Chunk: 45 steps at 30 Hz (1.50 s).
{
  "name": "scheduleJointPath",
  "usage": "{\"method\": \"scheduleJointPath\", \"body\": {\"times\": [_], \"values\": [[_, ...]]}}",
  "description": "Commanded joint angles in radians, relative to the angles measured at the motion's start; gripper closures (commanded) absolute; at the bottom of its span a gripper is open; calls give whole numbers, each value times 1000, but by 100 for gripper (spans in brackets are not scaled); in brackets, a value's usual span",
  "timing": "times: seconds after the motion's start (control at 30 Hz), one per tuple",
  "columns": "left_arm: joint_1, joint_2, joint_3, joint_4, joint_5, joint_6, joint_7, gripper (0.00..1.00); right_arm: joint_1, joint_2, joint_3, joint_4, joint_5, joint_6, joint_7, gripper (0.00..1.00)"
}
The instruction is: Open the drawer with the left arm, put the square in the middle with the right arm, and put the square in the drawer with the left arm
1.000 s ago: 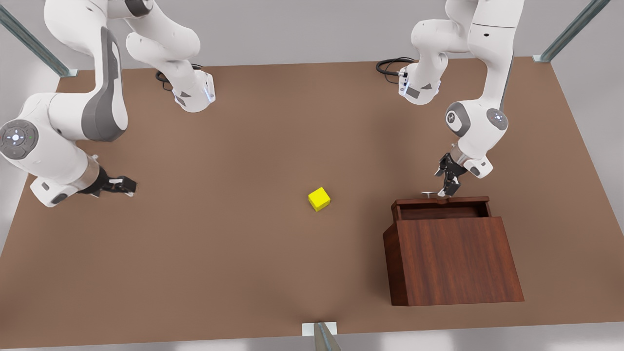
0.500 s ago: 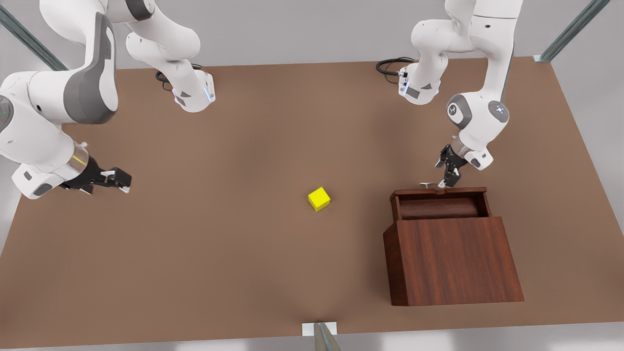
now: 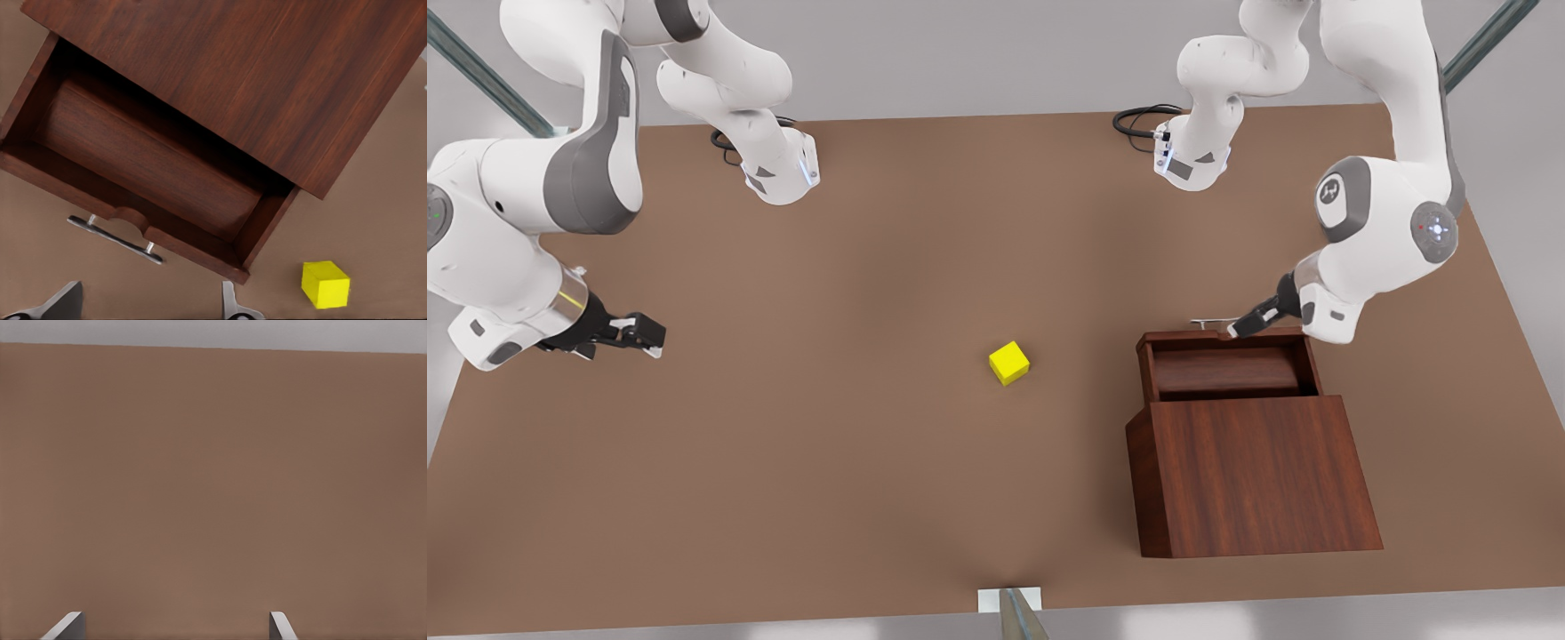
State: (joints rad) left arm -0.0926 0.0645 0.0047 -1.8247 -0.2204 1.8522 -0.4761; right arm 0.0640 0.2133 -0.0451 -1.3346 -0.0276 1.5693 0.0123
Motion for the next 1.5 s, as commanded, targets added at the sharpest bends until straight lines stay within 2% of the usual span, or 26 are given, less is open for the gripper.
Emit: {"method": "scheduleJointPath", "body": {"times": [0.0,0.07,0.1,0.2,0.33,0.43,0.6,0.8,1.33,1.37,1.43,1.47], "values": [[-12,1,-5,13,85,-1,20,0,0,0,1,0,0,0,0,0],[-38,109,-84,179,87,-57,136,0,0,0,-1,0,0,0,0,0],[-110,182,-106,252,93,-56,171,0,0,0,-1,0,0,0,0,0],[-254,300,-126,338,179,-57,214,0,0,1,1,0,0,2,0,0],[-392,417,-129,392,199,2,528,0,0,6,-1,0,-2,0,0,0],[-411,482,-129,392,200,90,771,0,0,6,-1,0,-2,2,0,0],[-518,609,-129,392,277,285,777,0,0,9,1,0,-2,2,0,0],[-569,676,-129,384,305,323,775,0,0,12,1,-1,0,17,2,0],[-585,776,-123,384,362,369,763,0,0,17,1,0,0,17,2,0],[-585,778,-121,383,362,374,763,3,0,17,1,0,0,17,2,0],[-585,785,-120,383,362,375,763,16,0,17,1,0,-2,17,2,0],[-585,785,-118,383,362,375,761,18,0,17,1,0,-2,17,2,0]]}}
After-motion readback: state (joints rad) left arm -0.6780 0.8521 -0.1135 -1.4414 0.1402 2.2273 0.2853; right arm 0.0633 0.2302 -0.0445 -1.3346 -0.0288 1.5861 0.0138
